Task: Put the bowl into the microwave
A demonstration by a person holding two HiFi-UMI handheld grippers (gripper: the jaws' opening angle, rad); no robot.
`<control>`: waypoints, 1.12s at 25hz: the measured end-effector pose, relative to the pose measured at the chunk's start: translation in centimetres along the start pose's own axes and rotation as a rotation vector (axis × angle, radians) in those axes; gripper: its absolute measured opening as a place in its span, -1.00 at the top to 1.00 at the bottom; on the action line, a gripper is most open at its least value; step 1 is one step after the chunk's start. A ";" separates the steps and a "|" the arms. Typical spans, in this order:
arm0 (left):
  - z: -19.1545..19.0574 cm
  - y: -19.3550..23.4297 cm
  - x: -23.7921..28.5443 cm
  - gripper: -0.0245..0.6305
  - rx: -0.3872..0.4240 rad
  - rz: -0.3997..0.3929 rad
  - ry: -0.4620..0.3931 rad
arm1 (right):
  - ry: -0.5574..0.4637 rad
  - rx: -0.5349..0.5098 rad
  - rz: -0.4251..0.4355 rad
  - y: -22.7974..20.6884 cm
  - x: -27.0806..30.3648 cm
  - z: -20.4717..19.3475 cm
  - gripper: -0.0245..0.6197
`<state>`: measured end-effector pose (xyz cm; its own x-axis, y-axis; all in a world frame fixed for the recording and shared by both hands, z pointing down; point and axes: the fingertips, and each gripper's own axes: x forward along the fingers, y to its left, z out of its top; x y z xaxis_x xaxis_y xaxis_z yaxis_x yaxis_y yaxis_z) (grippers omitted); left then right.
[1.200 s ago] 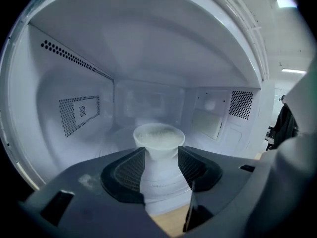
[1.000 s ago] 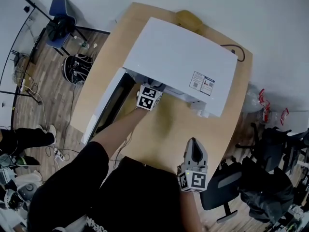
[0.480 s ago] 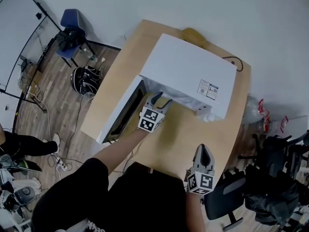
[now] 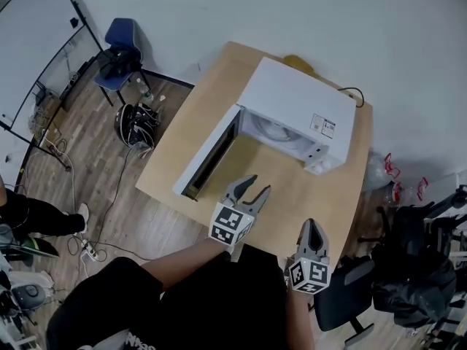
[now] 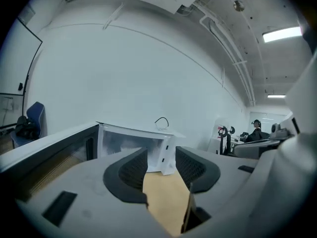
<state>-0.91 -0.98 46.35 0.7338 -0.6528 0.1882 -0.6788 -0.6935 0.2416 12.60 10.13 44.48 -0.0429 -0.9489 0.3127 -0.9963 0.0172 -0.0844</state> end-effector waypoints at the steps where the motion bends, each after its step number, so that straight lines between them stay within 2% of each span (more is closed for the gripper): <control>1: -0.1 -1.1 -1.6 0.41 -0.015 -0.007 0.007 | -0.003 0.002 -0.001 0.8 -0.9 0.0 0.74; 6: -0.6 -4.7 -7.7 0.72 -0.086 -0.042 0.003 | -0.008 -0.013 0.027 4.3 -4.2 0.2 0.74; 9: 0.0 -5.2 -10.3 0.83 -0.107 -0.042 -0.024 | -0.017 -0.035 0.047 5.8 -5.4 0.6 0.74; 14: 2.0 -6.1 -12.6 0.86 -0.060 -0.045 -0.055 | -0.068 -0.069 0.079 7.4 -6.0 2.7 0.74; 20: 3.0 -7.8 -14.0 0.86 -0.039 0.001 -0.055 | -0.111 -0.081 0.105 8.4 -7.7 4.5 0.74; 24: 3.5 -9.5 -14.5 0.86 0.002 0.023 -0.057 | -0.128 -0.087 0.104 8.3 -9.3 5.0 0.74; 28: 3.7 -10.8 -14.4 0.86 0.008 0.018 -0.069 | -0.151 -0.096 0.074 7.4 -10.2 5.4 0.74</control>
<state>-4.28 14.76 37.46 0.7178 -0.6847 0.1262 -0.6926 -0.6835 0.2305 6.09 18.19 35.58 -0.1120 -0.9803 0.1627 -0.9937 0.1120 -0.0092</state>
